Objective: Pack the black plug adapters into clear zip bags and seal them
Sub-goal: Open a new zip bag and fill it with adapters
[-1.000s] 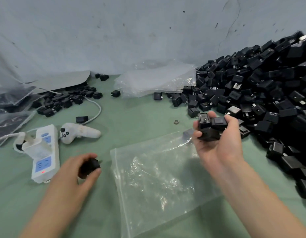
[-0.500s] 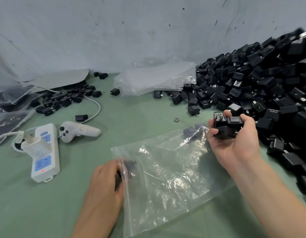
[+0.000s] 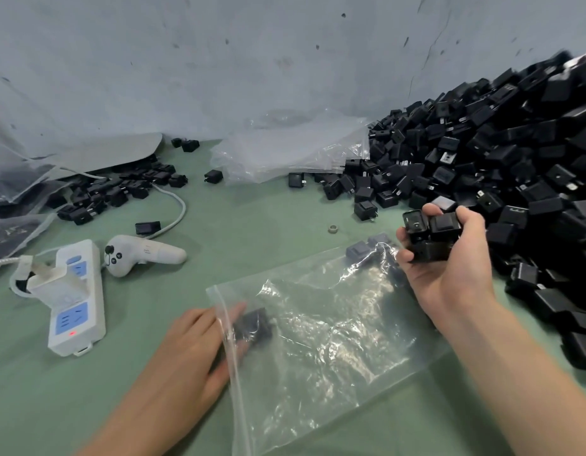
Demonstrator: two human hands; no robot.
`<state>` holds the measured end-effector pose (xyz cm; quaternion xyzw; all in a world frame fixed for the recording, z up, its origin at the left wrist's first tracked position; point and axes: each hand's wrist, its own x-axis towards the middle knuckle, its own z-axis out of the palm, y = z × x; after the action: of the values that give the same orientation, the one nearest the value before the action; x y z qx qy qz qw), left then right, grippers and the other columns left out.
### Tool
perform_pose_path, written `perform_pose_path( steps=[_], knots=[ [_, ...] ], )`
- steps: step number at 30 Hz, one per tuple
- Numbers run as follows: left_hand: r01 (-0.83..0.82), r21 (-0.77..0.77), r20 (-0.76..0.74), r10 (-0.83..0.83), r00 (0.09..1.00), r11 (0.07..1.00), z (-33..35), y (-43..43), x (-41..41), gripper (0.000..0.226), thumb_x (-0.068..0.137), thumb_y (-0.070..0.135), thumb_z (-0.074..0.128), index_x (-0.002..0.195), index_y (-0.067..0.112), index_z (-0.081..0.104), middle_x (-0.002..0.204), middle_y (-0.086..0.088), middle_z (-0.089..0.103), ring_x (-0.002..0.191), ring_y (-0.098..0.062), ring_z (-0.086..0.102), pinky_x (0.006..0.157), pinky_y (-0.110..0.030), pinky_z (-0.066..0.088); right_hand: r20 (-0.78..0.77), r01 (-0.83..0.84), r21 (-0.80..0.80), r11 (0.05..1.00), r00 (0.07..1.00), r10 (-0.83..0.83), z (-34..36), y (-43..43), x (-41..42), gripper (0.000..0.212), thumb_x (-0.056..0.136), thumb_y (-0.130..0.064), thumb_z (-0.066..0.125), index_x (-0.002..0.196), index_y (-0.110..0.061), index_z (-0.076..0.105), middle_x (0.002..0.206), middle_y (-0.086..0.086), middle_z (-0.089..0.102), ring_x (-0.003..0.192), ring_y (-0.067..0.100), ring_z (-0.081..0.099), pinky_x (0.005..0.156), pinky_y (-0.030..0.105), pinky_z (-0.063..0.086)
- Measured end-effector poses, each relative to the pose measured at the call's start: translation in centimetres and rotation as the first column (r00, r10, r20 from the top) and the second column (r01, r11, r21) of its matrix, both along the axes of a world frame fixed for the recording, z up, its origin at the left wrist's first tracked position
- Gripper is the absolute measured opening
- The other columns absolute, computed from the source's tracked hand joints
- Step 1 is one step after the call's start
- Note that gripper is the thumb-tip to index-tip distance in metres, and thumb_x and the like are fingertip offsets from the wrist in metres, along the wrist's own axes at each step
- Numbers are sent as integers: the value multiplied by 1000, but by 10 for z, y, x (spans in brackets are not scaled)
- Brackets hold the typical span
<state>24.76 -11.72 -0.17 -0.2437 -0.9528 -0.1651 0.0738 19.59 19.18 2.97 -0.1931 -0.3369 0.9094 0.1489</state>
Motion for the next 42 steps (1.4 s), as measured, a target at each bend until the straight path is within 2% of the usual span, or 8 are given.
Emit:
perform_pose_path(
  steps=[8,11,14,19,21,25,32,42],
  knots=[
    [29,118,91,-40,995,993,-10,23,-26,45,90,71,36,133,59,34,135,47,31,126,27,24,101,5,13,40,-17,-22,1000,999,18,-1,-1,-6,32,99,-38,47,91,-15,69,66,4,68,57,20,63,44,20,41],
    [67,119,85,-77,993,991,-15,39,-32,50,88,74,33,134,54,37,139,45,26,129,23,23,108,-3,15,27,-19,-39,999,999,20,-2,-1,-8,33,99,-37,46,93,-15,69,67,5,68,56,19,63,44,20,41],
    [113,96,59,-119,991,989,-15,57,-42,61,90,68,34,139,34,50,138,23,45,127,4,35,113,-22,29,20,-17,-43,999,1000,18,-2,0,-11,33,99,-37,46,92,-15,70,68,5,67,56,20,63,43,20,41],
    [111,75,40,-114,993,991,-16,59,-42,73,91,70,32,152,32,31,154,22,26,138,12,10,109,-1,-5,20,0,-50,999,1000,1,-4,3,-14,35,98,-38,47,89,-15,72,68,5,69,59,21,65,44,19,41],
    [95,119,25,-99,995,988,-18,43,-32,61,91,73,31,145,44,40,150,33,24,138,17,16,118,-13,14,26,-5,-50,999,1000,6,-5,4,-14,35,98,-39,47,90,-15,71,67,5,69,59,21,65,44,20,41],
    [137,153,-40,-132,990,979,-13,31,-23,34,98,54,42,132,52,48,139,28,44,124,5,49,104,-28,46,26,-17,-45,999,1000,18,-5,5,-15,35,99,-38,47,88,-16,71,68,5,68,59,20,64,44,20,41],
    [312,38,-108,-307,946,949,-4,70,-33,34,96,34,49,119,20,69,121,2,64,117,-13,57,101,-31,46,15,-15,-9,1000,1000,15,-5,6,-16,33,99,-38,46,91,-15,69,67,5,66,57,19,62,43,21,40],
    [362,-48,10,-362,932,931,2,104,-54,40,102,48,36,136,38,56,124,18,62,120,0,47,104,-22,35,48,-27,-63,998,998,30,-7,12,-18,34,99,-39,47,91,-14,69,69,6,66,58,20,62,42,21,40]
  ],
)
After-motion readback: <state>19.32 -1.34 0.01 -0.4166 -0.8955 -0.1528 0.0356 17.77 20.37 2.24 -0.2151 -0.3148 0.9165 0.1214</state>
